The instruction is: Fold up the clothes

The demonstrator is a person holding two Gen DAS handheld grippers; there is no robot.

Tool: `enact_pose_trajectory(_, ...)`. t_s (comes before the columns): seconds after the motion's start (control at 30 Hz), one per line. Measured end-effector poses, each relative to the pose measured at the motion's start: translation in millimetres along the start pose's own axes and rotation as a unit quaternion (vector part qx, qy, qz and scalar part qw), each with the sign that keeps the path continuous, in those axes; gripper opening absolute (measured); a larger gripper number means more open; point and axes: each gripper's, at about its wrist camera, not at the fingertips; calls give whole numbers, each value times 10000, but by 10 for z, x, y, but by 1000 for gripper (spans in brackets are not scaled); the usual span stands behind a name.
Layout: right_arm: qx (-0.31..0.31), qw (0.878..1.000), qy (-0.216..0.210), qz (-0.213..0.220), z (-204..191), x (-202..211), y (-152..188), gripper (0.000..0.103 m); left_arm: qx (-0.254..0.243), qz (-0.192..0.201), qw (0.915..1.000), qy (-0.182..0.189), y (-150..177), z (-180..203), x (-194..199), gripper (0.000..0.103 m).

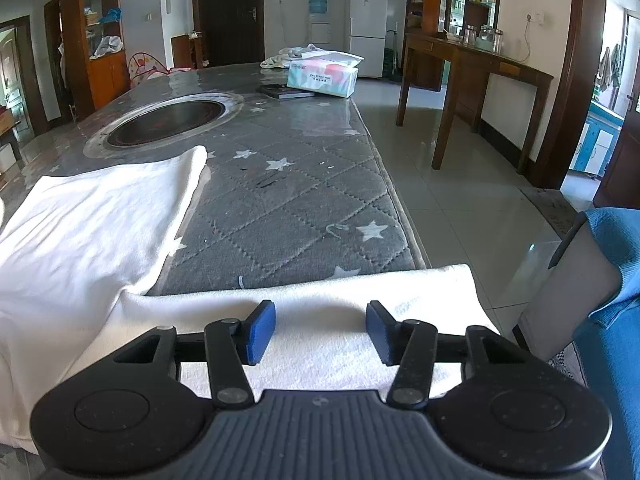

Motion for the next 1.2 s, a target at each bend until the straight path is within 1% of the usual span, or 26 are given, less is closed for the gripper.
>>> enact_pose_trajectory(0.17, 2, 10000, 23, 14, -11, -5, -3, 51, 521, 561, 9971, 12, 56, -405, 661, 5)
enact_pose_trajectory(0.27, -2, 10000, 38, 27, -19, 3, 2, 51, 715, 827, 9939, -158, 168, -645, 1024, 5)
enact_pose_trajectory(0.37, 1, 10000, 45, 30, -23, 1, 2, 52, 888, 902, 9911, -414, 337, -868, 1277, 5)
enact_pose_trajectory(0.47, 32, 10000, 52, 37, -32, -1, 1, 52, 1025, 826, 9890, -673, 539, -1080, 1360, 5)
enact_pose_trajectory(0.6, 100, 9999, 20, 36, -47, 10, -2, 52, 1166, 483, 9863, -1063, 791, -1317, 1253, 6)
enact_pose_trajectory(0.67, 140, 9999, 13, 36, -55, 16, -2, 52, 1312, 355, 9818, -1327, 850, -1397, 1198, 9)
enact_pose_trajectory(0.73, 155, 9999, 16, 29, -62, 26, -2, 53, 1549, 344, 9776, -1379, 893, -1450, 1209, 14)
enact_pose_trajectory(0.77, 160, 9999, 16, 24, -65, 31, -2, 53, 1597, 346, 9768, -1381, 888, -1446, 1230, 14)
enact_pose_trajectory(0.83, 185, 9998, 15, 23, -78, 47, -1, 53, 1473, 394, 9801, -1272, 855, -1350, 1285, 14)
enact_pose_trajectory(0.87, 203, 9998, 14, 22, -87, 51, 0, 53, 1369, 412, 9832, -1139, 832, -1283, 1307, 14)
enact_pose_trajectory(1.0, 206, 9998, 22, 14, -107, 46, 8, 55, 817, 353, 9952, -397, 715, -892, 1199, 14)
enact_pose_trajectory(1.1, 190, 9998, 19, 13, -114, 48, 11, 56, 557, 181, 9983, -66, 664, -642, 996, 14)
enact_pose_trajectory(1.17, 179, 9998, 19, 10, -110, 55, 14, 57, 430, 81, 9990, 55, 653, -522, 841, 14)
enact_pose_trajectory(1.2, 176, 9998, 18, 8, -106, 56, 16, 57, 377, 31, 9993, 45, 664, -483, 772, 14)
Point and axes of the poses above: each gripper's, at about its wrist camera, not at the fingertips, and x roughly against the way its jaws point, z to its right, y to its underside, and after that the axes turned 5 degrees about y, right-handed
